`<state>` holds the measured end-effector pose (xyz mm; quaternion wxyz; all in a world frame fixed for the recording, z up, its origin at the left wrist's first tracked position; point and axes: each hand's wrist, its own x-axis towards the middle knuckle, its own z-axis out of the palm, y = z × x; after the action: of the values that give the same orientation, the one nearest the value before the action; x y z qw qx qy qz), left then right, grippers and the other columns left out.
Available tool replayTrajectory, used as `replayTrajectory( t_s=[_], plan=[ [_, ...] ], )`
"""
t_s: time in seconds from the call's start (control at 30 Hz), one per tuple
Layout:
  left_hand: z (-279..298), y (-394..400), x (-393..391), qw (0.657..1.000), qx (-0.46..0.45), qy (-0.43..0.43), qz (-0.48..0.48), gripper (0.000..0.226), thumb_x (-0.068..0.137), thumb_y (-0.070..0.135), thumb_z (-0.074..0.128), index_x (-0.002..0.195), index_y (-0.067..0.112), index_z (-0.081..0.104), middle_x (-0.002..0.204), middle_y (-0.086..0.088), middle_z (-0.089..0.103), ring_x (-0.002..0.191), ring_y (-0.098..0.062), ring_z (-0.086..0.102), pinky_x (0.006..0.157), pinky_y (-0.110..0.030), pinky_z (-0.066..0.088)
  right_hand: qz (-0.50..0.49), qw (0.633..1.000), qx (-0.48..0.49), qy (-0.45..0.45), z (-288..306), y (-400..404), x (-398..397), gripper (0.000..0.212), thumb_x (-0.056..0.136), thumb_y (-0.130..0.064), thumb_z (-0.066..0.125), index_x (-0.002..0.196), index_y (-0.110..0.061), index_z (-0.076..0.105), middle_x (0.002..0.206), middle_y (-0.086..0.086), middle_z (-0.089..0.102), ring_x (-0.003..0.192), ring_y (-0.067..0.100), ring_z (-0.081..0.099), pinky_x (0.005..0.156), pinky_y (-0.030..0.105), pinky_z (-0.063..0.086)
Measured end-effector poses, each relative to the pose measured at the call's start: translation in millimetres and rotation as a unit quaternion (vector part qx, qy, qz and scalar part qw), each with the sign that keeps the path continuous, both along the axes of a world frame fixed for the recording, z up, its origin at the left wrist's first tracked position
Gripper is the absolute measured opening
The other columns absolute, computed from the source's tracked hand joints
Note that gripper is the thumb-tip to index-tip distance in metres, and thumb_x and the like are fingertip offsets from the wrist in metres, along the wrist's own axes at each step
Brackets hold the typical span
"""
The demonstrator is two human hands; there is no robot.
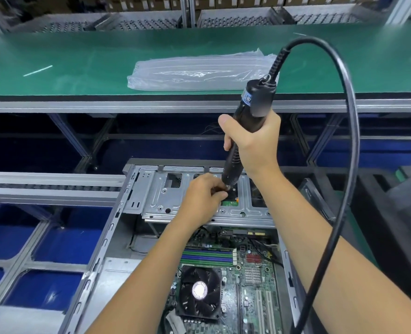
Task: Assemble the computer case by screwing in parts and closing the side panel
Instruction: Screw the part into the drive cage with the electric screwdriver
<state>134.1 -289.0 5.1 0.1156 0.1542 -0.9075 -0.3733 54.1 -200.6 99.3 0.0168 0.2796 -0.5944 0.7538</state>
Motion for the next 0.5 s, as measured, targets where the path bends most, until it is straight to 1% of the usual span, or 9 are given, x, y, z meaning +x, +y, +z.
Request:
replayTrajectory(
  t_s=[0.03, 0.1, 0.17, 0.23, 0.27, 0.33, 0.4, 0.47, 0.5],
  plan=[
    [0.3, -0.2, 0.0, 1.000, 0.002, -0.005, 0.000, 0.002, 0.086, 0.012, 0.067, 0.087, 0.014, 0.068, 0.080, 0.009, 0.050, 0.074, -0.009, 0.046, 0.063, -0.017, 0.032, -0.001, 1.000, -0.002, -0.003, -0.3, 0.0, -0.2, 0.020, 0.083, -0.004, 0.070, 0.076, 0.002, 0.053, 0.057, 0.012, 0.054, 0.042, 0.020, 0.050, 0.051, 0.029, 0.046],
    [0.3, 0.6, -1.0, 1.000, 0.008, -0.017, 0.003, 0.014, 0.086, 0.009, 0.065, 0.079, 0.019, 0.060, 0.082, 0.006, 0.052, 0.075, -0.012, 0.049, 0.061, -0.014, 0.033, -0.003, 1.000, -0.008, -0.009, -1.0, -0.2, -1.5, 0.021, 0.084, -0.003, 0.070, 0.076, -0.001, 0.051, 0.056, 0.011, 0.053, 0.042, 0.022, 0.049, 0.051, 0.029, 0.045],
    [0.7, 2.5, -2.5, 0.999, 0.018, -0.029, 0.001, 0.019, 0.088, 0.006, 0.062, 0.076, 0.020, 0.056, 0.089, 0.000, 0.057, 0.081, -0.017, 0.054, 0.067, -0.021, 0.040, -0.004, 1.000, -0.014, -0.012, -1.0, -0.5, -3.0, 0.024, 0.083, -0.003, 0.070, 0.073, -0.005, 0.049, 0.053, 0.009, 0.052, 0.042, 0.024, 0.049, 0.052, 0.029, 0.044],
    [1.1, 3.9, -3.1, 0.999, -0.006, -0.038, -0.004, 0.015, 0.090, 0.005, 0.058, 0.080, 0.017, 0.059, 0.096, -0.004, 0.059, 0.087, -0.021, 0.054, 0.076, -0.029, 0.044, -0.001, 1.000, -0.021, -0.012, 0.2, -1.3, -3.7, 0.024, 0.082, -0.005, 0.071, 0.071, -0.005, 0.049, 0.051, 0.008, 0.051, 0.042, 0.026, 0.049, 0.053, 0.029, 0.045],
    [0.8, 3.9, -3.1, 0.999, -0.015, -0.041, -0.007, 0.014, 0.091, 0.005, 0.055, 0.082, 0.015, 0.059, 0.097, -0.005, 0.058, 0.087, -0.021, 0.054, 0.077, -0.031, 0.045, 0.001, 1.000, -0.025, -0.012, 1.2, -2.0, -3.9, 0.024, 0.082, -0.006, 0.071, 0.071, -0.005, 0.050, 0.050, 0.007, 0.052, 0.042, 0.027, 0.049, 0.053, 0.029, 0.045],
    [0.1, 2.7, -2.5, 0.999, -0.002, -0.041, -0.007, 0.017, 0.092, 0.004, 0.051, 0.082, 0.015, 0.058, 0.094, -0.005, 0.060, 0.085, -0.022, 0.055, 0.076, -0.031, 0.046, 0.005, 0.999, -0.031, -0.009, 3.9, -2.9, -4.6, 0.024, 0.081, -0.007, 0.071, 0.069, -0.006, 0.050, 0.048, 0.003, 0.052, 0.041, 0.028, 0.048, 0.053, 0.029, 0.044],
    [-0.6, 1.4, -1.0, 0.999, 0.027, -0.033, -0.010, 0.018, 0.093, 0.003, 0.049, 0.082, 0.016, 0.058, 0.091, -0.003, 0.062, 0.079, -0.019, 0.055, 0.070, -0.022, 0.044, 0.010, 0.999, -0.033, -0.006, 6.7, -3.4, -5.6, 0.023, 0.081, -0.007, 0.071, 0.069, -0.005, 0.051, 0.047, 0.002, 0.051, 0.040, 0.028, 0.048, 0.053, 0.029, 0.043],
    [-0.6, 0.8, 1.2, 0.998, 0.061, -0.014, -0.011, 0.019, 0.092, 0.003, 0.051, 0.081, 0.017, 0.058, 0.087, -0.001, 0.062, 0.067, -0.011, 0.052, 0.057, -0.009, 0.036, 0.015, 0.999, -0.028, -0.001, 8.7, -3.5, -6.2, 0.022, 0.081, -0.007, 0.070, 0.071, -0.004, 0.051, 0.047, 0.004, 0.051, 0.040, 0.028, 0.048, 0.053, 0.029, 0.044],
    [-0.8, 0.5, 2.4, 0.997, 0.073, -0.003, -0.012, 0.020, 0.092, 0.003, 0.052, 0.082, 0.018, 0.058, 0.085, 0.001, 0.061, 0.065, -0.006, 0.050, 0.054, -0.007, 0.035, 0.016, 1.000, -0.026, 0.001, 9.1, -3.6, -6.1, 0.022, 0.082, -0.007, 0.070, 0.072, -0.004, 0.051, 0.047, 0.005, 0.051, 0.040, 0.027, 0.048, 0.053, 0.029, 0.044]
  ],
)
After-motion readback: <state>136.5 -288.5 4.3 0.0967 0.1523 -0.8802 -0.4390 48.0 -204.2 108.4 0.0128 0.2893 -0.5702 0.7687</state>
